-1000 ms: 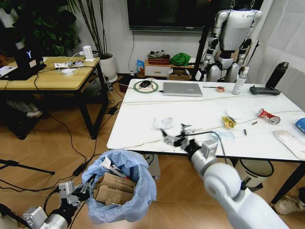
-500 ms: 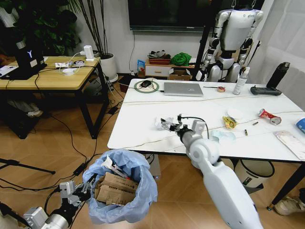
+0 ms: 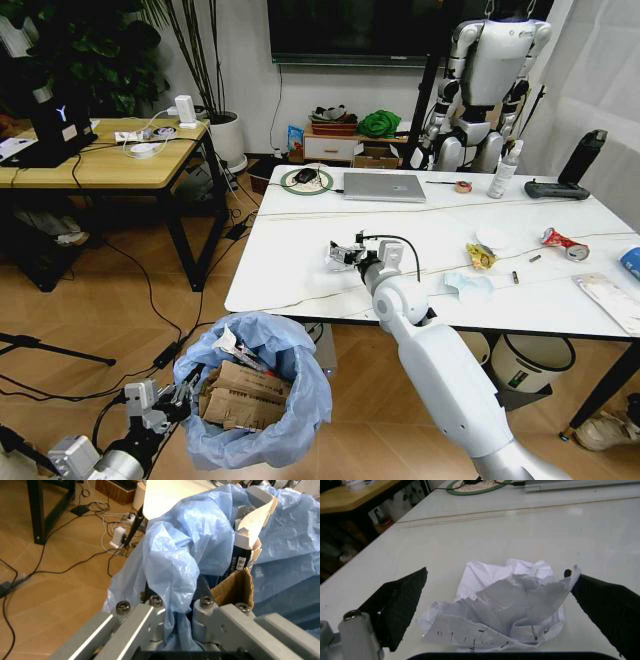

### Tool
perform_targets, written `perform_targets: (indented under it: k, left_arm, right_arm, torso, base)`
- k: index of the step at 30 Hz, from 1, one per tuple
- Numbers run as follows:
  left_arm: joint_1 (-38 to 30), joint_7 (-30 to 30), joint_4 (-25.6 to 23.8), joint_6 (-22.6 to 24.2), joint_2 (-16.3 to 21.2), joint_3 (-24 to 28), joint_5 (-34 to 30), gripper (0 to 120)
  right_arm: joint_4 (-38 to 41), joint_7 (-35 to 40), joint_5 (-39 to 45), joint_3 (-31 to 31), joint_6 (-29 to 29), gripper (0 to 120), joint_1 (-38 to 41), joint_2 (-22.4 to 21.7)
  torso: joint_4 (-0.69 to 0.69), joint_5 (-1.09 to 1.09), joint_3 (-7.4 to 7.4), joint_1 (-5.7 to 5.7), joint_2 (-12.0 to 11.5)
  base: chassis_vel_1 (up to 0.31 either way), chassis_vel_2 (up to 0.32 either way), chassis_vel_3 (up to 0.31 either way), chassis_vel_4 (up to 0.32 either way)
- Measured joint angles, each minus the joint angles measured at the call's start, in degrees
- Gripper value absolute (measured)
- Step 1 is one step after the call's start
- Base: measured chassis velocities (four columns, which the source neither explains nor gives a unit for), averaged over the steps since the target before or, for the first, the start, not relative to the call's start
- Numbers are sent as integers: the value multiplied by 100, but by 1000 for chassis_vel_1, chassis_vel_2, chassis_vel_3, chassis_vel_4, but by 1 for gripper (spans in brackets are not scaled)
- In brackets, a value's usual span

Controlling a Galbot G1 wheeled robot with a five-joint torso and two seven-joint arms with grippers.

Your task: Pick up the trash bin and place the trash from the table into it.

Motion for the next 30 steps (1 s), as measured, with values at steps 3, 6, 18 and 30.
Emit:
perform_targets:
  k: [3,6,18,30]
  left_arm:
    - [-2,0,0,0,-8,-1,0,1]
    - [-11,0,10,0,-12,-1,-2,1]
    - [-65,-4,70,0,64,-19,-87,1]
    - [-110,-14,131,3,91,-3,-127,1]
  right_arm:
    - [-113,-178,-80,-39,65,89,-28,-32]
    - [-148,-246,-117,-50,87,81,-67,-50]
    - [-196,-473,-260,-143,253,35,-247,-117]
    - [-128,-587,-307,-153,423,0,-277,-194]
  torso:
    - [0,0,0,0,0]
    - [-1,1,0,0,0]
    - [-1,0,0,0,0]
    - [0,1,0,0,0]
  base:
    - [0,0,0,0]
    - [0,0,0,0]
    - [0,0,0,0]
    - [0,0,0,0]
